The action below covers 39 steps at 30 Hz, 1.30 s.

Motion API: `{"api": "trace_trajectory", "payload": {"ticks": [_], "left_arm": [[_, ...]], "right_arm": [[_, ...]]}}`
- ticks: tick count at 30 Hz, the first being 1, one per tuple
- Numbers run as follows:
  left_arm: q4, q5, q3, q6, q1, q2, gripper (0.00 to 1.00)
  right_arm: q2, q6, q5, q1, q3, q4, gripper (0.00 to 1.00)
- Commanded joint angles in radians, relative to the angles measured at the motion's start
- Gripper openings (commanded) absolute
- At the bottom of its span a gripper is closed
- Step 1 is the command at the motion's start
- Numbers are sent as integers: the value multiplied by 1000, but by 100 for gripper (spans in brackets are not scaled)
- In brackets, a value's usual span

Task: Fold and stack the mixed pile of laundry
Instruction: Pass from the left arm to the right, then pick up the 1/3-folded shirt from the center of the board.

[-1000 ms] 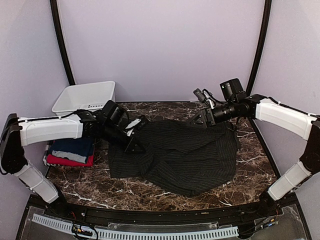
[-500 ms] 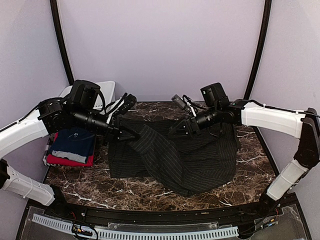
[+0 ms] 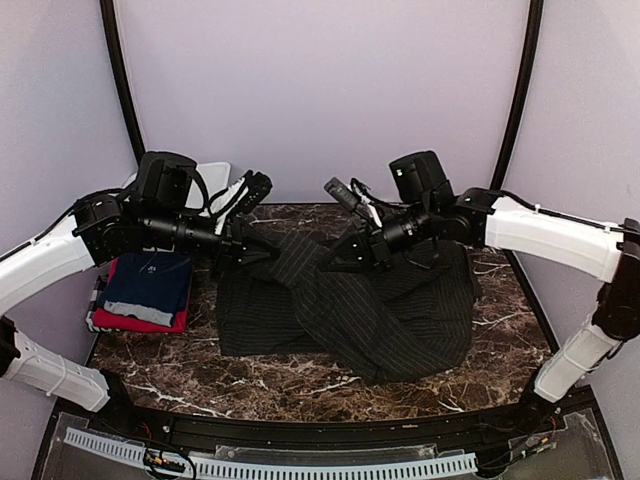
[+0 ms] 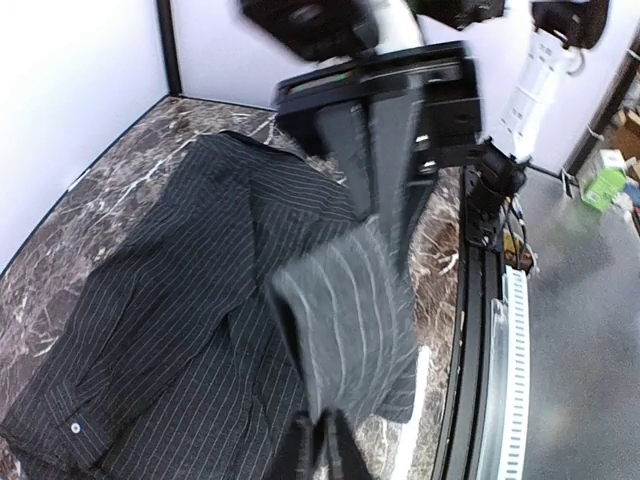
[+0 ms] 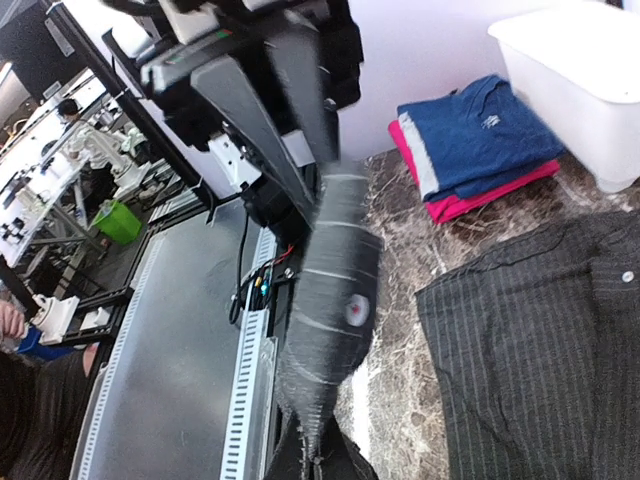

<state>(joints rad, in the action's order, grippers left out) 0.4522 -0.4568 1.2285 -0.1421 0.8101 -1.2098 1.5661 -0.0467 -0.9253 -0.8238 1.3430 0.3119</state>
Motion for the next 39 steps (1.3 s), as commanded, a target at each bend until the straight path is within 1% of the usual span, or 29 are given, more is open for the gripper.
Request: {"api": "trace_trajectory", "payload": {"ticks": [1,2,3,4,5,7,8,9,10,11,12,13,14,15,16,17,18,21,27,32,36,39], "left_arm": [[-48,226,13,100,-4,3,21],[-30,261,4,119,-10,2,44],[-16,307,-1,179,-34,-3,59],[21,313,-10,234,-49,-9,62],[41,333,-15,266,-79,-22,64],[118,397,-35,384,-103,-48,57],[161,408,-63,489,-108,-54,55],[175,415,-88,546,-108,-58,50],[190,411,-147,667,-109,-57,47],[191,393,-185,725,-108,-45,45],[164,366,-276,839,-102,-13,45],[137,350,-328,893,-96,10,44],[61,334,-434,1006,-83,61,43],[36,333,-481,1063,-79,82,40],[14,350,-557,1151,-77,114,40],[16,360,-604,1189,-76,125,40],[28,387,-620,1237,-76,135,39],[35,427,-647,1260,-77,114,38],[17,446,-588,1227,-77,-51,36],[3,480,-546,1222,-77,-137,29],[-5,484,-536,1213,-78,-195,27],[1,486,-526,1209,-77,-245,21]], "right_arm": [[-170,-17,157,27,1,-6,0],[-200,-18,194,42,-1,1,0],[-223,-14,233,63,2,18,0],[-249,-10,268,82,5,34,0],[-271,-11,294,101,7,46,0],[-314,-13,323,136,5,61,0],[-332,-12,339,147,5,66,0],[-350,-11,360,155,7,74,0],[-369,-8,395,161,10,82,0],[-386,-2,420,167,17,98,0],[-400,4,436,172,24,108,0],[-411,11,448,178,32,118,0],[-421,13,459,183,38,122,0],[-433,16,465,188,42,125,0],[-442,18,468,191,48,128,0],[-449,20,476,194,53,132,0],[-455,21,484,196,59,136,0],[-460,32,490,199,78,154,0],[-461,41,499,199,99,183,0],[-467,41,505,199,109,199,0],[-472,64,508,200,126,208,0],[-468,68,505,201,143,218,0]]}}
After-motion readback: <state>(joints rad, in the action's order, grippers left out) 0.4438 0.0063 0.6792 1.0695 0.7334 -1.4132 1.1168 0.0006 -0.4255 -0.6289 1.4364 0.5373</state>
